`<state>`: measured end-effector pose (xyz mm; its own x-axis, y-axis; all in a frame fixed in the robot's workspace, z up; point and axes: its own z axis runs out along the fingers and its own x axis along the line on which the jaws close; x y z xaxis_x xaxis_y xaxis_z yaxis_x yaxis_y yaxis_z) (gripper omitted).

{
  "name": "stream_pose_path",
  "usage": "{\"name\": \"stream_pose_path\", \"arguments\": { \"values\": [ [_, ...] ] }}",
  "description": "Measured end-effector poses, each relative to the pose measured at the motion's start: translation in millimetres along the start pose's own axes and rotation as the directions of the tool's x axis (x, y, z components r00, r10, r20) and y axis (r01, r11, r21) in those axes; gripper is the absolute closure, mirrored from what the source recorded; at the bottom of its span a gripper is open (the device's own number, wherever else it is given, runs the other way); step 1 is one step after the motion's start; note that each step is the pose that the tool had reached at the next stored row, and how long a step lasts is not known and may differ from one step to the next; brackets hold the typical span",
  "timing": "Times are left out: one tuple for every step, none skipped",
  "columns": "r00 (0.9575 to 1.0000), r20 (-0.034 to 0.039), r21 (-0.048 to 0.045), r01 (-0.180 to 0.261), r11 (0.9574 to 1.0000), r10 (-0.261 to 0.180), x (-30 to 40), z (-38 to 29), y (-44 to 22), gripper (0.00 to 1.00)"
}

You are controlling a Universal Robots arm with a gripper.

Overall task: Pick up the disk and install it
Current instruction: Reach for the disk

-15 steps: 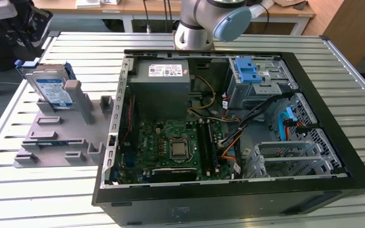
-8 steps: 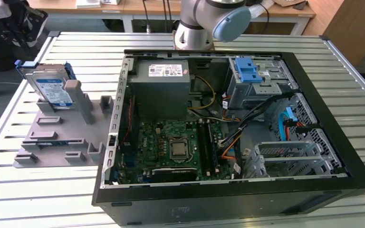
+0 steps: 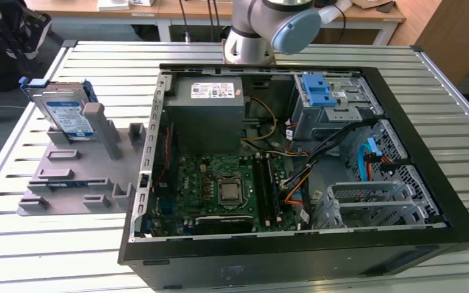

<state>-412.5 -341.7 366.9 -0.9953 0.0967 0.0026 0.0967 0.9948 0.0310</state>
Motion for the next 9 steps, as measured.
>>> {"name": "stream_pose_path", "arguments": {
  "values": [
    [1.0, 0.0001, -0.0001, 0.0, 1.0, 0.0, 1.7, 0.2, 0.2, 0.89],
    [1.0, 0.0, 0.0, 0.0, 1.0, 0.0, 5.2, 0.5, 0.3, 0.89],
    [1.0, 0.0, 0.0, 0.0, 1.0, 0.0, 6.7, 0.6, 0.3, 0.89],
    [1.0, 0.0, 0.0, 0.0, 1.0, 0.0, 8.0, 0.7, 0.3, 0.89],
    [1.0, 0.0, 0.0, 0.0, 1.0, 0.0, 9.2, 0.8, 0.3, 0.89],
    [1.0, 0.0, 0.0, 0.0, 1.0, 0.0, 10.3, 0.9, 0.3, 0.89],
    [1.0, -0.0001, 0.0, 0.0, 1.0, 0.0, 11.4, 1.0, 0.3, 0.89],
    [1.0, 0.0, 0.0, 0.0, 1.0, 0.0, 11.9, 1.1, 0.3, 0.89],
    [1.0, 0.0, -0.0001, 0.0, 1.0, 0.0, 12.0, 1.1, 0.3, 0.89]
  ]
}}
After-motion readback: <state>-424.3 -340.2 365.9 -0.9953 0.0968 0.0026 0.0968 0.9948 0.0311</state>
